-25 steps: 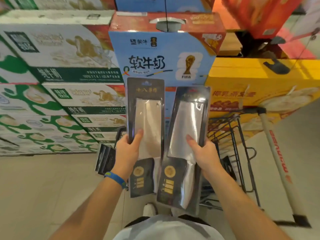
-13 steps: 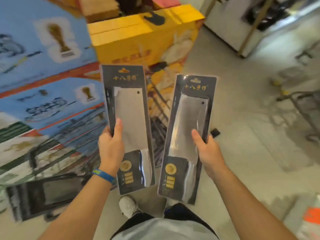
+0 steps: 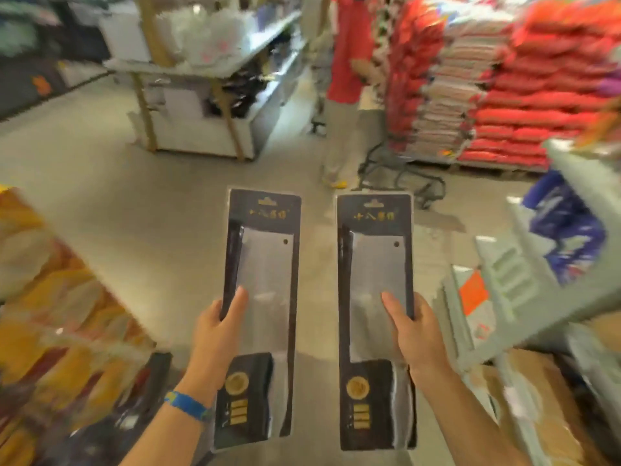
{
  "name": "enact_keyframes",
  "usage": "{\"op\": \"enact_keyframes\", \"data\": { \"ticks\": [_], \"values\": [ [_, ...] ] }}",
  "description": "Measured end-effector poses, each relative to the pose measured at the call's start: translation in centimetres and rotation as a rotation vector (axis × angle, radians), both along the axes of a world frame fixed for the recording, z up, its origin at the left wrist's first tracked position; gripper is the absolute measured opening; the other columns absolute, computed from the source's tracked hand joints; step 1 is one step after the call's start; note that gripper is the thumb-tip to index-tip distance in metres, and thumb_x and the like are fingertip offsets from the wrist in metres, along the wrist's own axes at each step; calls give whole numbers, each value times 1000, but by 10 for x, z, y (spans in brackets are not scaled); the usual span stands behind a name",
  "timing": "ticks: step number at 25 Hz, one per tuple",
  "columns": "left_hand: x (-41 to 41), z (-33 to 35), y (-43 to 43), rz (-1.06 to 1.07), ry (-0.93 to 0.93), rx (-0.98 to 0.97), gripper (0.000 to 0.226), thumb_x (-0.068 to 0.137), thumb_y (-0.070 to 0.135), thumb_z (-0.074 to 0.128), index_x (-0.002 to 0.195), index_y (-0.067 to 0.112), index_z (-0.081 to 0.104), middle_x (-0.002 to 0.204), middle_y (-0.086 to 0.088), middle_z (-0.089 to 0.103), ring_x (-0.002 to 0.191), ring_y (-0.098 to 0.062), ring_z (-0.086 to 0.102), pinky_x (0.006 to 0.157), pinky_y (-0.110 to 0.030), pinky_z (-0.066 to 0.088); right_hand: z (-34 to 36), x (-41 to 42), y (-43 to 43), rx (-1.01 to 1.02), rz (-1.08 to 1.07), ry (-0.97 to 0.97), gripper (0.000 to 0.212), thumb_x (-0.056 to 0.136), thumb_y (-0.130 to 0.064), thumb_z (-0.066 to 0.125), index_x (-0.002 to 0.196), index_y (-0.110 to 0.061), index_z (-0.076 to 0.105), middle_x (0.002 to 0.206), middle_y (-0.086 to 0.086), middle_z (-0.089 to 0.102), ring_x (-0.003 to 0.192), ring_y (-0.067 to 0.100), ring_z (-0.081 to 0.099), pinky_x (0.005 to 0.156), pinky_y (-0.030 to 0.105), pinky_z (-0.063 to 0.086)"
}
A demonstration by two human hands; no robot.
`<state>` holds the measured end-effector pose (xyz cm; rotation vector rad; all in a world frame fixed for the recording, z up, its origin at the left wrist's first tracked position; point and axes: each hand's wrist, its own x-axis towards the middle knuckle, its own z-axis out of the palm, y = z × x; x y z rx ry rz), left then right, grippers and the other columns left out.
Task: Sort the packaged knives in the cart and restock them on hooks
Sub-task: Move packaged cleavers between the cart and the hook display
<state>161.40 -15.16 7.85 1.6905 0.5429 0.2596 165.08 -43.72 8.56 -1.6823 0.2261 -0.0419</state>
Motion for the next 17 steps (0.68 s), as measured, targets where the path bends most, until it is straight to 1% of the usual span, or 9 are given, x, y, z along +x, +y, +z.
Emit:
{"op": "enact_keyframes", "data": {
  "ticks": [2, 4, 6, 7, 8, 10, 13, 14, 17],
  "values": [
    [40, 12, -50, -117, -31, -29, 47, 76, 64, 60, 81, 18, 64, 52, 16, 61, 46, 3, 56, 40, -9, 39, 8, 16, -54, -38, -114, -34, 28, 80, -64, 70, 101, -47, 68, 97, -32, 72, 91, -11, 67, 71, 10, 50],
    [74, 26, -100, -264, -48, -37, 49, 70, 61, 67, 90, 17, 68, 68, 11, 71, 60, -2, 67, 48, -12, 48, 12, 23, -100, -59, -226, -34, 26, 85, -59, 69, 107, -46, 69, 100, -27, 73, 94, -4, 68, 80, 23, 54],
    [106, 34, -153, -404, -28, -35, 52, 66, 62, 72, 94, 19, 69, 80, 1, 75, 72, -14, 73, 59, -26, 58, 15, 26, -144, -91, -352, -12, 15, 85, -62, 69, 99, -57, 69, 92, -29, 72, 87, -2, 68, 73, 25, 52],
    [119, 37, -178, -464, -21, -45, 54, 65, 63, 73, 95, 18, 69, 81, -2, 75, 73, -17, 74, 62, -32, 61, 17, 25, -161, -88, -416, 2, 14, 82, -66, 69, 93, -57, 69, 86, -28, 71, 80, -3, 68, 67, 25, 50],
    [132, 39, -203, -525, -18, -53, 56, 64, 64, 73, 96, 18, 69, 82, -3, 76, 74, -19, 74, 63, -35, 61, 16, 23, -178, -73, -488, 8, 27, 77, -70, 68, 88, -46, 72, 81, -23, 72, 73, -3, 68, 62, 26, 49],
    [155, 38, -255, -657, -9, -77, 57, 65, 64, 73, 98, 18, 68, 83, -3, 76, 73, -19, 74, 60, -34, 61, 16, 15, -212, -70, -683, 46, 57, 67, -79, 63, 75, -23, 71, 70, -11, 70, 62, 1, 66, 58, 30, 48],
    [185, 35, -325, -838, -19, -100, 52, 67, 62, 72, 97, 20, 69, 82, 0, 76, 72, -18, 74, 54, -27, 57, 24, 6, -259, -78, -904, 43, 61, 71, -80, 60, 60, -21, 59, 53, -8, 57, 49, 4, 55, 55, 30, 43],
    [194, 35, -347, -896, -16, -124, 51, 68, 62, 72, 99, 21, 68, 83, -1, 76, 73, -19, 74, 55, -28, 57, 27, 4, -271, -67, -949, 25, 61, 72, -80, 61, 58, -21, 56, 54, -10, 55, 51, 6, 55, 55, 29, 43],
    [224, 44, -416, -1124, -26, -185, 47, 71, 64, 72, 102, 30, 66, 91, -1, 76, 77, -22, 75, 58, -30, 59, 43, -1, -308, -89, -1166, 8, 74, 61, -90, 61, 70, -18, 70, 68, -9, 73, 62, 5, 68, 54, 20, 51]
  ]
}}
